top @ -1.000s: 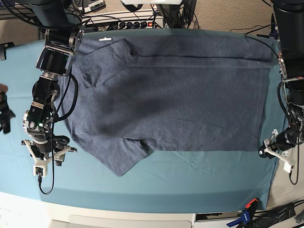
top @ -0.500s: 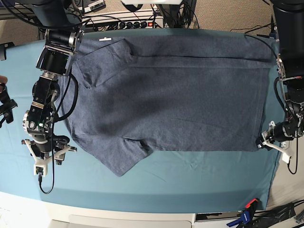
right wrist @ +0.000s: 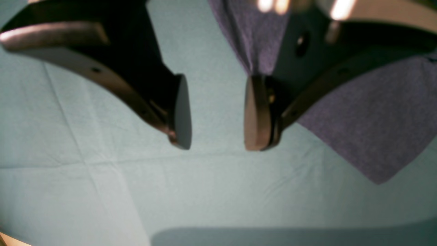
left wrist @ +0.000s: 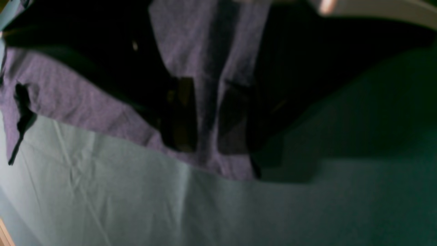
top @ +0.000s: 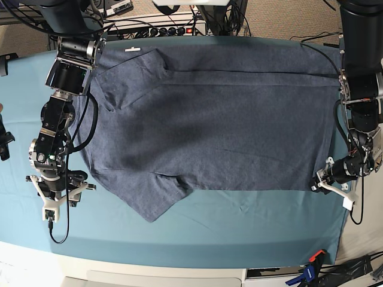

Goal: Fold the T-shirt properly
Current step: 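Move both grippers out to the shirt hem corners, then pinch the hem corners with both grippers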

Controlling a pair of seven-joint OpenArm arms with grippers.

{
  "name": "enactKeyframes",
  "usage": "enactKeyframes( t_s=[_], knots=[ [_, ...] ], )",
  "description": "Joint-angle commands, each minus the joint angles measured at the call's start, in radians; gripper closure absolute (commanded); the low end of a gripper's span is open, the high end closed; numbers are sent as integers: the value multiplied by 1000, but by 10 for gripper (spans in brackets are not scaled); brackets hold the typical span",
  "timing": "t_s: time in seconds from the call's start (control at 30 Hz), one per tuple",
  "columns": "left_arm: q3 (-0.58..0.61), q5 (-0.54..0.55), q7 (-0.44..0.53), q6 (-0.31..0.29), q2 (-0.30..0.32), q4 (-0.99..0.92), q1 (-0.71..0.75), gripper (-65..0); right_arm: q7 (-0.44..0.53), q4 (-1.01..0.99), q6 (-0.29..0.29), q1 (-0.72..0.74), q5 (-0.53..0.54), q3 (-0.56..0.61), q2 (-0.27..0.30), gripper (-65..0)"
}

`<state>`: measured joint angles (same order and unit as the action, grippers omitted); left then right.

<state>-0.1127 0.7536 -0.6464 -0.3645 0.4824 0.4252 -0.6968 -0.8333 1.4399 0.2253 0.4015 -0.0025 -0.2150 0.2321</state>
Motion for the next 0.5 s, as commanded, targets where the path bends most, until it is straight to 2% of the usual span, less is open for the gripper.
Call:
enactKeyframes(
  t_s=[0.0,0.1,0.17,0.33,0.47],
  knots=[
    [-3,6,-8,-17,9,11,-32,-202,26,18,-5,31,1,-2,12,-266],
    [-3,7,-8,-43,9,11,-35,-107,26,18,-5,31,1,-2,12,-266],
    [-3,10,-8,-61,9,11,-37,-66,26,18,-5,31,1,-2,12,-266],
    [-3,10,0,-93,16,11,-38,0,35,18,-5,31,1,-2,12,-266],
    [-3,11,1,-108,34,11,-38,0,19,18,-3,31,2,-2,18,-266]
  ],
)
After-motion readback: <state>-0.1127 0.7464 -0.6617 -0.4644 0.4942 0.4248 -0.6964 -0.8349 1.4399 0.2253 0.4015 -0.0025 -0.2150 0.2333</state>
